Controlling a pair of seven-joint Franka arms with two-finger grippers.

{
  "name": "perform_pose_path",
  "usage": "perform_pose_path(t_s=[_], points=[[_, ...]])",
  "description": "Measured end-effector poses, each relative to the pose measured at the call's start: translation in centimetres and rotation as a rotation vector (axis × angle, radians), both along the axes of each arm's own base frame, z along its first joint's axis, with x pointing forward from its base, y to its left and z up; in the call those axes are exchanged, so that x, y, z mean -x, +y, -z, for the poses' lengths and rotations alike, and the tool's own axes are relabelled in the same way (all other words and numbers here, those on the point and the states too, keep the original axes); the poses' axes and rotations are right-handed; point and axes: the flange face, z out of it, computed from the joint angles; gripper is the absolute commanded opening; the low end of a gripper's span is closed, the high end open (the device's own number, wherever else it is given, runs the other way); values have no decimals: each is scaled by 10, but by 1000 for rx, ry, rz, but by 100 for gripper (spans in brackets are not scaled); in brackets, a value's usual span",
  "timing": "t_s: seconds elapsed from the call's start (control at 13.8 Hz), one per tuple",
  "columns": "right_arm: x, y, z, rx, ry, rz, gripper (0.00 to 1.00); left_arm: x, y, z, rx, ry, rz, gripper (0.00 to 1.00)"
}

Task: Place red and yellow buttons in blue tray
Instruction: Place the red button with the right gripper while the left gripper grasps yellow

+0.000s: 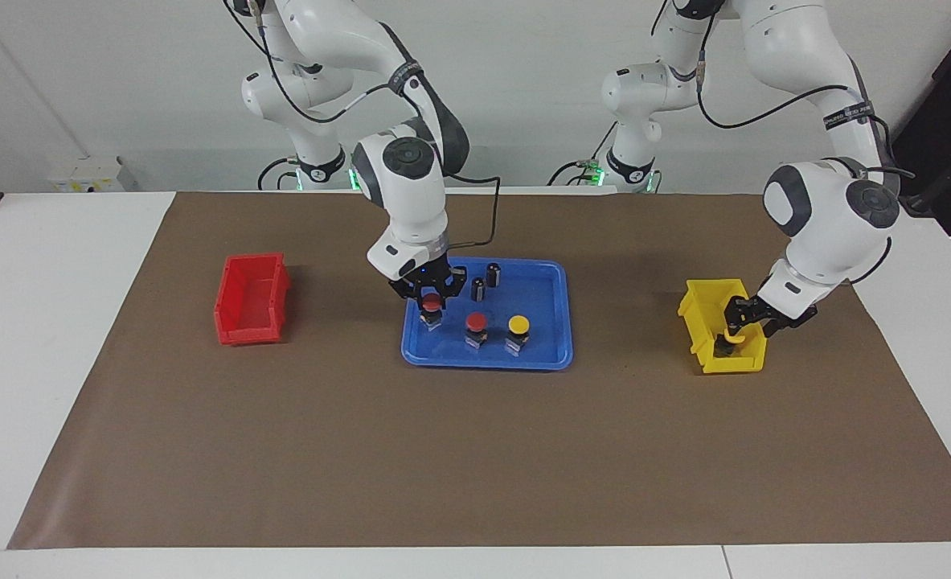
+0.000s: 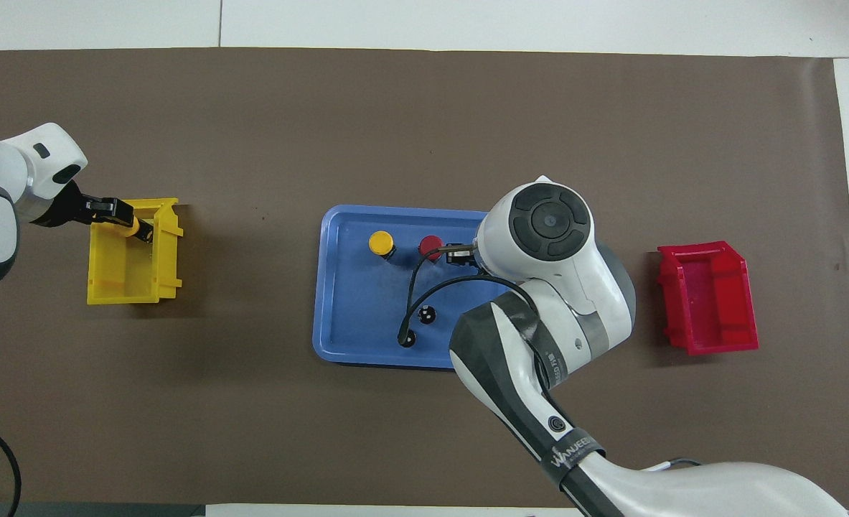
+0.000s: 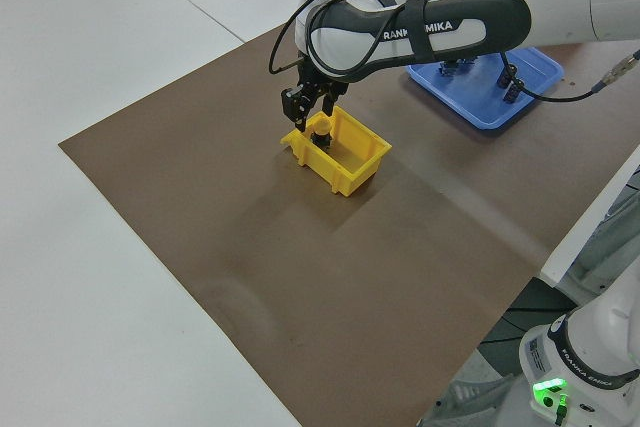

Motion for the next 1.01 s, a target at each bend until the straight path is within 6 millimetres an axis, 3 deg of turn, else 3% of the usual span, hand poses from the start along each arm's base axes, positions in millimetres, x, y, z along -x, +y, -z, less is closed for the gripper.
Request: perform_pose_path(t_s=[0.29,0.36,0.43,0.51,0.58,0.65,0.72,0.87,1.01], points=[[-4,1,19,-3,-9,1,28,2,-7,5,1,3,3,69],[-4,2,22,-2,-8,2,39,3,-8,6,1,3,-3,69],[-4,2,24,0,-5,2,70,3,-9,8,1,3,-8,69],[-4,2,26,1,-4,2,93,4,-11,9,1,2,-9,69],[-4,2,26,1,-3,2,100,5,-12,11,1,3,-11,67],[-4,1,26,1,-3,3,100,5,-13,13,1,0,-12,26],[-6,0,25,1,-6,7,100,6,-16,14,1,-1,-12,2],[-16,-16,12,2,-9,40,100,6,-18,15,1,-1,-19,1],[-32,-60,-28,12,14,113,100,6,-16,15,1,0,-25,1]])
